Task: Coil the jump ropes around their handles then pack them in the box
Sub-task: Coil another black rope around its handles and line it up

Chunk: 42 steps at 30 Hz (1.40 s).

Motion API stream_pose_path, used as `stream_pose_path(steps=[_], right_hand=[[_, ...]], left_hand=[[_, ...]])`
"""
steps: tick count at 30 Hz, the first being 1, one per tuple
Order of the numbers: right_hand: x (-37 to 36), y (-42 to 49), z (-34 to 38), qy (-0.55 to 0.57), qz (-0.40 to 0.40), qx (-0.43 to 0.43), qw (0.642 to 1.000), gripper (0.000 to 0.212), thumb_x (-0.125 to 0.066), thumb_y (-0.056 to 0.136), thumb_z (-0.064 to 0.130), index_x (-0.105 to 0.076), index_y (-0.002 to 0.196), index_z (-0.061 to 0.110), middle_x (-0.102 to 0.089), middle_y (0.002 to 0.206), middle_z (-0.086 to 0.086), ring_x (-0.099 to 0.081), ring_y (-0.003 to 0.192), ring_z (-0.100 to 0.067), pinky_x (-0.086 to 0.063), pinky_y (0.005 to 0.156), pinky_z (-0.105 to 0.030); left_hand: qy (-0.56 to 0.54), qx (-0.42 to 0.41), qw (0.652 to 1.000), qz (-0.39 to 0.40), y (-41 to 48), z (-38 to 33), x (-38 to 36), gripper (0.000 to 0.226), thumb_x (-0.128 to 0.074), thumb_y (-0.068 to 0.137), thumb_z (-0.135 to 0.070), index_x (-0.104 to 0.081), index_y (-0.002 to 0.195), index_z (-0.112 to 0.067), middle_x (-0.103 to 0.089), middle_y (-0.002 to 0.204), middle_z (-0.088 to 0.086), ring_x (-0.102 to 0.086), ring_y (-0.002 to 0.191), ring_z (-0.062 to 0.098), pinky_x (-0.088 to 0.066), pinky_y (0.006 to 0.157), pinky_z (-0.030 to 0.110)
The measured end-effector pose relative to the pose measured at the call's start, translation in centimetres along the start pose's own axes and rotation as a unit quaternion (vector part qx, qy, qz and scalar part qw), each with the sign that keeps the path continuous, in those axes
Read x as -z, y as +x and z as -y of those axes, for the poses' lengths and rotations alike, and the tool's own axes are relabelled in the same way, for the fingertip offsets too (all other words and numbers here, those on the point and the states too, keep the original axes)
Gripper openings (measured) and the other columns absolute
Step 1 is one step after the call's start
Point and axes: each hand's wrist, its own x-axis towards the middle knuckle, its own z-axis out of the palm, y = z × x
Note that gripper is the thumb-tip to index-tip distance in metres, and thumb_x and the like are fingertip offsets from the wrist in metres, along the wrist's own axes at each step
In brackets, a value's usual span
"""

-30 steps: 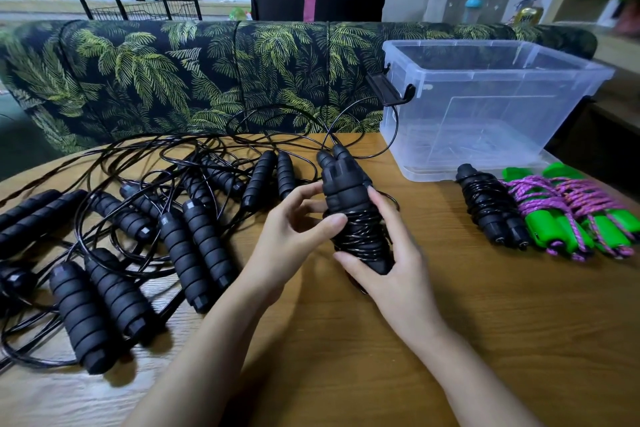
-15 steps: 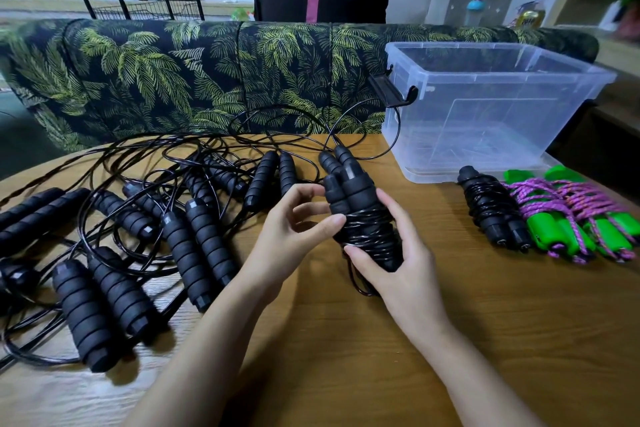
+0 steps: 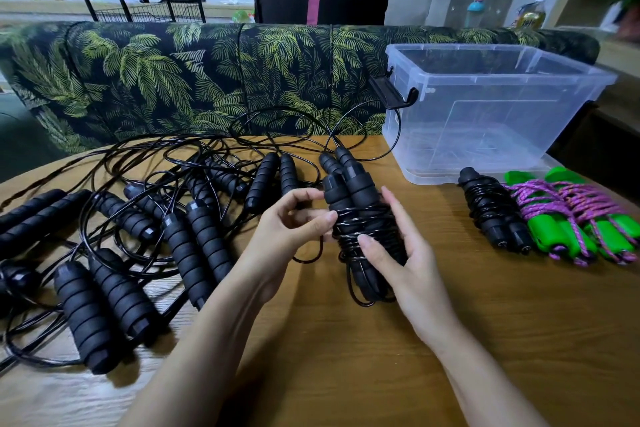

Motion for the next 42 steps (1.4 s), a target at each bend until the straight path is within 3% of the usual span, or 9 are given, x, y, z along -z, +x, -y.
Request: stream_pose_path(steps=[3,8,12,18,23,29,35,38,42], right_hand=[[-0.3,0.2,-0.4,-0.138,-0.052,0.068,0.987,0.063,-0.061,0.090,0.035,-0.038,0.148,0.030,-0.037,0.150,0.013,-0.034,0.135,0.008,-0.031,0.108,-0.013],[-0.6,-0.1,-1.0,-0.336,-0.087,0.173,0.922,0.051,-0.044,0.098,0.038,-0.046,0.147,0.024,-0.042,0.148,0.005,-0.045,0.131,-0.017,-0.034,0.105,-0.013],[-1.1,-0.4,-0.9,-0.480,-0.082,0.142,0.862,0.090,-0.063,0.080,0.058,-0.029,0.154,0.020,-0.032,0.155,0.002,-0.043,0.130,-0.023,-0.052,0.087,-0.035],[-1.0,-0.1,-1.5,-0.521,-0.144,0.133,0.830,0.098,-0.083,0.074,0.030,-0.029,0.152,0.008,-0.036,0.148,-0.009,-0.049,0.116,-0.033,-0.054,0.086,-0.050],[-0.8,-0.2,-1.8,-0.446,-0.147,0.154,0.869,0.089,-0.077,0.078,0.026,-0.029,0.152,0.011,-0.037,0.148,-0.006,-0.044,0.123,-0.028,-0.052,0.093,-0.047],[-0.9,0.0,-1.4,-0.206,-0.111,0.092,0.968,0.080,-0.081,0.070,0.014,-0.045,0.142,0.019,-0.050,0.142,0.005,-0.046,0.131,-0.012,-0.037,0.108,-0.026],[-0.9,-0.4,0.1,-0.059,-0.044,0.042,0.996,0.068,-0.076,0.068,0.017,-0.051,0.130,0.033,-0.066,0.113,0.022,-0.062,0.108,-0.003,-0.046,0.089,-0.014],[-0.8,-0.5,0.2,-0.042,-0.012,0.046,0.998,0.069,-0.076,0.072,0.020,-0.050,0.134,0.031,-0.062,0.123,0.021,-0.058,0.116,-0.002,-0.046,0.096,-0.020],[-1.0,-0.3,-0.1,-0.059,-0.011,0.068,0.996,0.070,-0.068,0.079,0.037,-0.045,0.144,0.028,-0.045,0.143,0.017,-0.041,0.138,-0.010,-0.038,0.113,-0.035]], left_hand=[[0.009,0.002,0.999,-0.039,-0.1,0.3,-0.5,0.048,-0.076,0.068,-0.023,-0.062,0.114,-0.017,-0.074,0.086,0.002,-0.068,0.070,0.012,-0.051,0.069,0.015],[0.008,-0.008,0.998,-0.066,-0.3,0.9,-1.3,0.046,-0.079,0.066,-0.023,-0.067,0.110,-0.017,-0.075,0.096,0.005,-0.070,0.078,0.012,-0.052,0.077,0.019],[0.003,-0.010,0.999,-0.052,-0.5,1.0,-1.7,0.031,-0.076,0.079,-0.008,-0.067,0.109,-0.015,-0.075,0.093,0.001,-0.071,0.076,0.013,-0.052,0.071,0.017],[0.030,0.005,0.999,0.038,-0.7,1.2,-2.0,0.028,-0.067,0.089,-0.004,-0.064,0.113,-0.018,-0.072,0.101,-0.003,-0.069,0.083,0.014,-0.051,0.076,0.017],[0.078,-0.019,0.996,0.045,-0.3,1.2,-1.0,0.027,-0.067,0.088,-0.003,-0.068,0.105,-0.024,-0.069,0.102,-0.009,-0.059,0.088,0.009,-0.052,0.082,0.022],[0.068,-0.023,0.997,0.024,0.0,1.3,-0.7,0.025,-0.072,0.084,-0.006,-0.068,0.102,-0.021,-0.066,0.085,-0.015,-0.054,0.084,0.008,-0.048,0.074,0.016],[0.009,-0.001,0.998,0.067,0.2,0.9,-0.2,0.056,-0.078,0.077,-0.010,-0.060,0.129,-0.019,-0.066,0.127,0.000,-0.065,0.107,0.011,-0.051,0.088,0.022],[-0.036,0.021,0.990,0.132,0.1,0.9,0.0,0.052,-0.066,0.083,-0.010,-0.056,0.134,-0.010,-0.065,0.130,0.009,-0.059,0.124,0.021,-0.046,0.103,0.030],[-0.051,0.023,0.992,0.117,0.0,0.9,-0.2,0.046,-0.065,0.082,-0.011,-0.061,0.128,-0.009,-0.069,0.123,0.008,-0.063,0.115,0.017,-0.049,0.093,0.024]])
